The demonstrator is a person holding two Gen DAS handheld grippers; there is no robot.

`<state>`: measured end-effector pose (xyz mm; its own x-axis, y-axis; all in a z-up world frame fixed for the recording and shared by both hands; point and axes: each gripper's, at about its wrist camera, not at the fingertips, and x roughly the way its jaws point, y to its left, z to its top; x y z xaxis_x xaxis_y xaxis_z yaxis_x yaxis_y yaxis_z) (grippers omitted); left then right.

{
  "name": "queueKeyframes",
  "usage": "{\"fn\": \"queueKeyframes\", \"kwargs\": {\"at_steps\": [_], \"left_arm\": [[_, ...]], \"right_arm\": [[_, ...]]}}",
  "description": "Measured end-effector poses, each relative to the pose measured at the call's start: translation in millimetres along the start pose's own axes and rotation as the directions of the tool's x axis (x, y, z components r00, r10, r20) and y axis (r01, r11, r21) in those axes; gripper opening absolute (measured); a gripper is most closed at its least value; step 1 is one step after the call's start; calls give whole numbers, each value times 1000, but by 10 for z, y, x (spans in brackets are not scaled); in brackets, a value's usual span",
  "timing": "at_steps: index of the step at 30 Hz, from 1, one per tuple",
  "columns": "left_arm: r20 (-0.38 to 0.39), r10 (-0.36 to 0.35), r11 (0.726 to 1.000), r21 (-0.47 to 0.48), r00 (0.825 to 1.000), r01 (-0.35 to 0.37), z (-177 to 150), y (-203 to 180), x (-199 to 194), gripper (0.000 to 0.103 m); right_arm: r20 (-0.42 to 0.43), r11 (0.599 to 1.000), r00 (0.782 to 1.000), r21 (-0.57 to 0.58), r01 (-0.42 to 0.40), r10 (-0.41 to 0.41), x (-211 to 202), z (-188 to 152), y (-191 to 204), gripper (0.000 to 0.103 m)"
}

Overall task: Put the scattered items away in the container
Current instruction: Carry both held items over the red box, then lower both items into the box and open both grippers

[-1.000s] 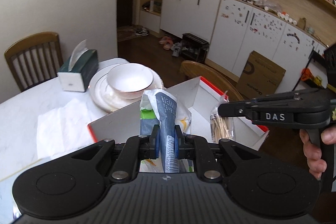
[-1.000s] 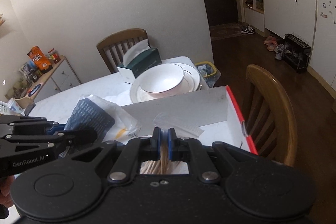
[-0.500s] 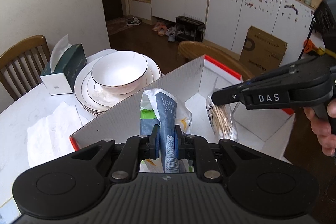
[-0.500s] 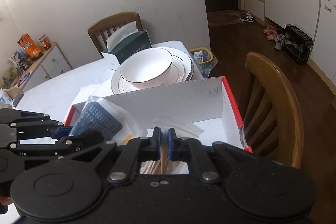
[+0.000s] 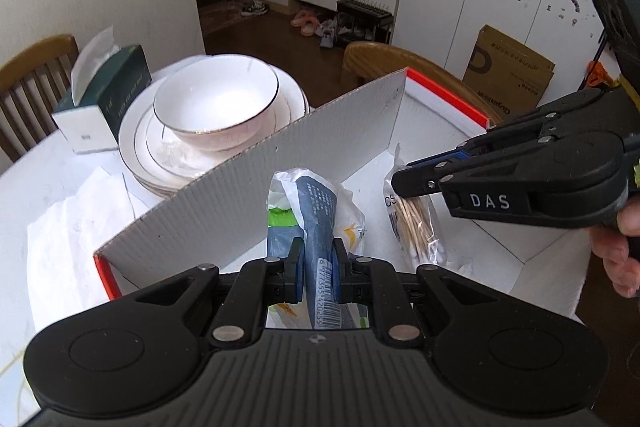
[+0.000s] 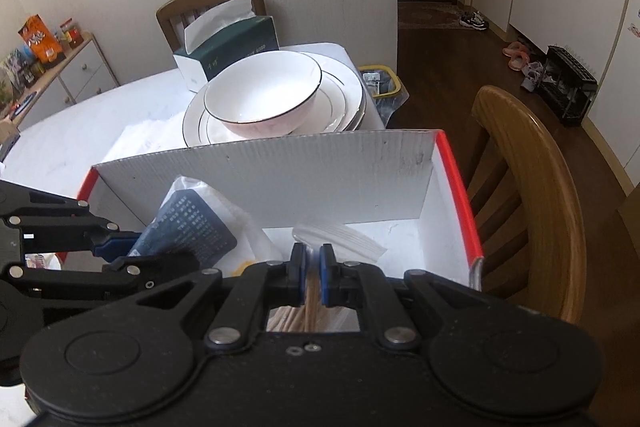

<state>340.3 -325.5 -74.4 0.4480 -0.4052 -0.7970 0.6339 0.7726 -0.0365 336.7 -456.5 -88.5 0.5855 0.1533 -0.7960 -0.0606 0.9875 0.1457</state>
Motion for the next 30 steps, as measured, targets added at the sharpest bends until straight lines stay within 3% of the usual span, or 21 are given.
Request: {"fn": "queueKeyframes", "kwargs": {"at_steps": [15,24,27,30], "left_arm": [[-82,-36,999,-42,996,33,-23,47,175,12],[-80,-34,999,-30,996,32,-40,34,148,13],[-83,-29,999,-33,996,26,-57,36,141,16],[-82,-26,999,-29,996,24,-70,29,128,29]], "right_arm": [[-83,1000,996,-16,-13,11,210,27,18,6],[-93,1000,996,-20,-17,16,235,16,25,20],[-90,1000,996,-10,-20,19,217,8,-4,23],[-86,1000,996,-6,-22,21,189,6,-29,27]]}}
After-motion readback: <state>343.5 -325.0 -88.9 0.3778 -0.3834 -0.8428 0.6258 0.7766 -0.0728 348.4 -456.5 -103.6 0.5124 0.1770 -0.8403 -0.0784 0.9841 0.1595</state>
